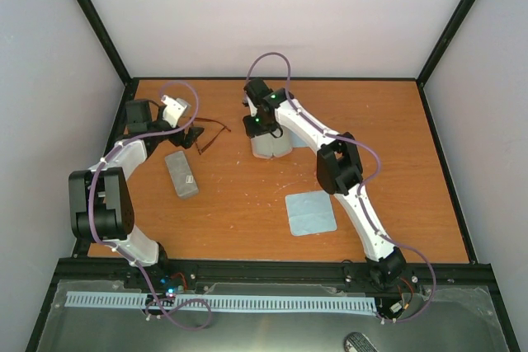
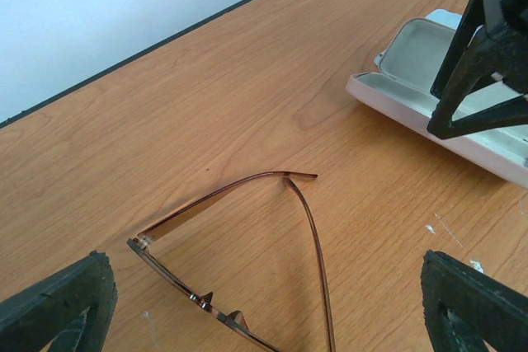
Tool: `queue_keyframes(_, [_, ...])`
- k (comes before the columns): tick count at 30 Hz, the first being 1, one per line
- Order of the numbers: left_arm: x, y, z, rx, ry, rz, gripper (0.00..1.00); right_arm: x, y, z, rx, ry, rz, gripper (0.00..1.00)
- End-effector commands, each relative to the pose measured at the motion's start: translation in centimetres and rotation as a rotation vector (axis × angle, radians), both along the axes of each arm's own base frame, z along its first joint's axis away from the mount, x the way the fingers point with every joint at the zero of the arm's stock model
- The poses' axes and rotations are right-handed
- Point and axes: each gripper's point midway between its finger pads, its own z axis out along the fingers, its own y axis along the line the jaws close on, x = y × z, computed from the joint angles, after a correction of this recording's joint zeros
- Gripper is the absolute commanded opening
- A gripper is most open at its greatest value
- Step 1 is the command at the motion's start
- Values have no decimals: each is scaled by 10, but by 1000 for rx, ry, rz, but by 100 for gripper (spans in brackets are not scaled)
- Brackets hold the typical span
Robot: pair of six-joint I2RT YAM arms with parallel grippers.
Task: Organize the sunglasses
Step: Adjust the sunglasses case at the center of the board.
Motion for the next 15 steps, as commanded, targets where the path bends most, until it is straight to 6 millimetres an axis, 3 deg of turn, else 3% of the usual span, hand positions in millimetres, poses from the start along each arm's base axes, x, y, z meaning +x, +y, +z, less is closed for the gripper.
queue_keyframes(1, [0,2,17,-3,-50,0,100,-1,4,-22,7,43,0,46])
queue_keyframes(5, [-1,3,17,-3,-48,2,99,-3,5,-30,5,61,10,38])
queue_keyframes(12, [-5,3,12,4,-41,0,100,-9,9,-36,-5,65,61,5])
queue_keyframes(15, [-7,2,9,6,-36,-1,99,-19,14,-33,-42,40,146,3])
